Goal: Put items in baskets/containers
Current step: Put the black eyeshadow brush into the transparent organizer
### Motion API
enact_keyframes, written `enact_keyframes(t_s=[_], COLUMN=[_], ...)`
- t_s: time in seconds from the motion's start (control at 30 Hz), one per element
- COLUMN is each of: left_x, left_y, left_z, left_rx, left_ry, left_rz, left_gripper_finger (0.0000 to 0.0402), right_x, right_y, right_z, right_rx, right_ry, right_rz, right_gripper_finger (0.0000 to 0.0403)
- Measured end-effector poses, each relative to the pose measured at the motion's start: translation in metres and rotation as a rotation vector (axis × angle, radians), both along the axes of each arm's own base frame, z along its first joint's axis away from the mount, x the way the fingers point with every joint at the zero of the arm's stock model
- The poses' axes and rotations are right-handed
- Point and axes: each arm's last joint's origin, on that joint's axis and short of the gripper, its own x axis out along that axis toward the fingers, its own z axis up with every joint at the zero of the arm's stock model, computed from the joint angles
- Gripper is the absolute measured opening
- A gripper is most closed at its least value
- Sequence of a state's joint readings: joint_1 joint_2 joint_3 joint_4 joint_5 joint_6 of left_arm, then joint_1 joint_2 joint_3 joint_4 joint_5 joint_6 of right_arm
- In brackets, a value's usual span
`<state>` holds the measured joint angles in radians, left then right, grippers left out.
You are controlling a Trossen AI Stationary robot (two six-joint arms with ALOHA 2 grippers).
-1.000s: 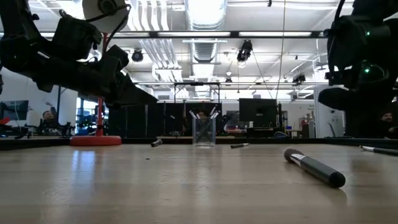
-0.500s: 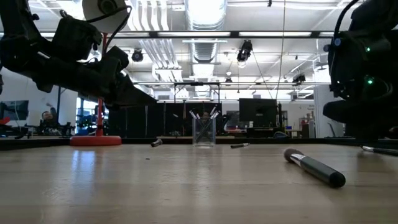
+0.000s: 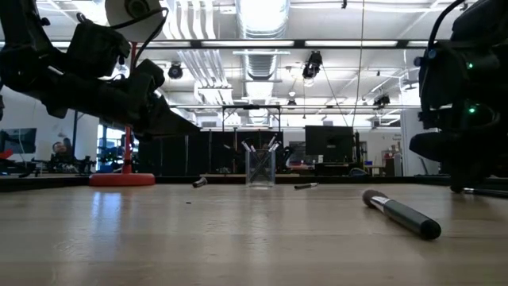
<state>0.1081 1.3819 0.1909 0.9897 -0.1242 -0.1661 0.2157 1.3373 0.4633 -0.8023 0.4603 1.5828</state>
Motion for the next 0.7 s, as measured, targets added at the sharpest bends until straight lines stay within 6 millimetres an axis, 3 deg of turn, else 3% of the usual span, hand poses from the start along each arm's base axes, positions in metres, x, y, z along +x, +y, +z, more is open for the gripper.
enact_keyframes(t_s=[0.23,0.47,0.7], left_x=[0.000,0.000,-0.001], left_y=[0.000,0.000,0.000], left_z=[0.000,0.000,0.001], left_rx=[-0.009,-0.016,0.018], left_ry=[-0.003,-0.006,-0.025], left_rz=[0.002,0.004,-0.001], left_gripper_finger=[0.0000,0.0000,0.0000], right_x=[0.010,0.023,0.042], right_y=[0.000,-0.003,-0.002], right_z=[0.001,0.003,0.024], right_rx=[-0.004,-0.008,-0.136], right_ry=[-0.037,-0.081,-0.273], right_rz=[0.115,0.279,0.489], right_gripper_finger=[0.0034,0.0028,0.0027])
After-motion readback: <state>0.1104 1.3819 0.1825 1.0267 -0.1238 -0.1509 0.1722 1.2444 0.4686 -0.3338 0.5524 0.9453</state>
